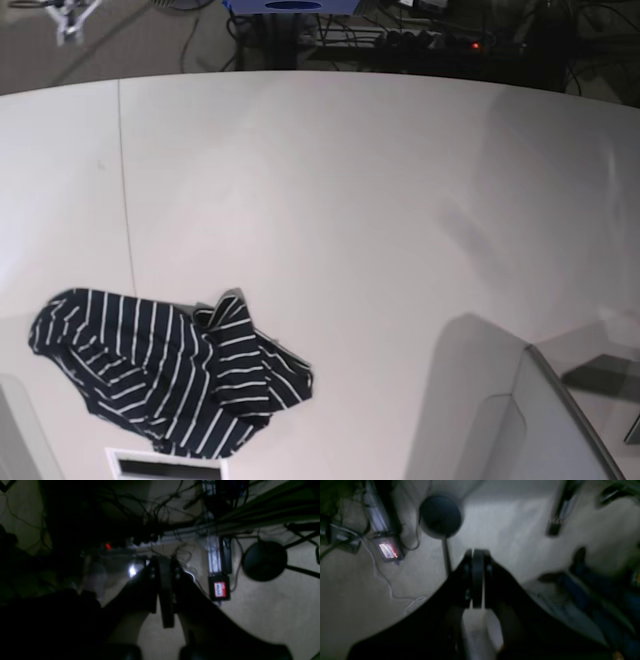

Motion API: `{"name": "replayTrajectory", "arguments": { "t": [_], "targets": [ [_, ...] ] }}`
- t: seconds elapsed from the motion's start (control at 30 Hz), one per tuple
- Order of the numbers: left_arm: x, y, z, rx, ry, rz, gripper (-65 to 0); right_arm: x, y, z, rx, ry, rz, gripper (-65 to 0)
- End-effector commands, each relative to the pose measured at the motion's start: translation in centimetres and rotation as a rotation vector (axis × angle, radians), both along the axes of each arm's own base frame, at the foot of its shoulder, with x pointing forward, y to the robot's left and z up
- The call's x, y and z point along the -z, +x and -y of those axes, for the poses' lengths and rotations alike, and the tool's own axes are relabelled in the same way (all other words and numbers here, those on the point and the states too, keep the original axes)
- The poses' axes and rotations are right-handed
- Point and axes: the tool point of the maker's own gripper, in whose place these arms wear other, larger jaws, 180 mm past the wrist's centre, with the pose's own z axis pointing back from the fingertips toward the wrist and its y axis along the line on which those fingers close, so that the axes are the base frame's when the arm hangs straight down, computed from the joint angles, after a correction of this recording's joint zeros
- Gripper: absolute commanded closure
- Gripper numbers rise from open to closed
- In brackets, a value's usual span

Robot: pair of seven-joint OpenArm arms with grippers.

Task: Layout the t-shirt on the table in an organized manner, then fold the t-shirt properly
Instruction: 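Move the right gripper down toward the crumpled striped t-shirt, then grasp the striped t-shirt fabric with the right gripper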

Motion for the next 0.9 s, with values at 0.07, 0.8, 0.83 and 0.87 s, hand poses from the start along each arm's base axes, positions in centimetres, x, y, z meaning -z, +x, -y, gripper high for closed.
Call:
{"name": "replayTrajectory", "arguments": {
  "t": [0.07,0.8,0.83,0.87],
  "targets": [
    [-3.1,2.3,-0.1,0.035,-0.003,0.116,0.0,-3.5,3.0,2.1,0.019,-0.058,0.075,0.0],
    [-18.0,20.6,1.0,-0.021,0.019,0.546,0.0,-22.0,37.1,-17.6,-0.529,0.121,0.628,-33.9],
    [-18.0,20.6,1.1,-0.031,0.016,0.549,0.0,-21.7,37.7,-18.4,-0.551,0.123,0.617,-39.3],
    [-18.0,20.6,1.2,-0.043,0.011,0.551,0.0,-21.1,38.3,-18.9,-0.570,0.122,0.595,-44.1]
  ]
}}
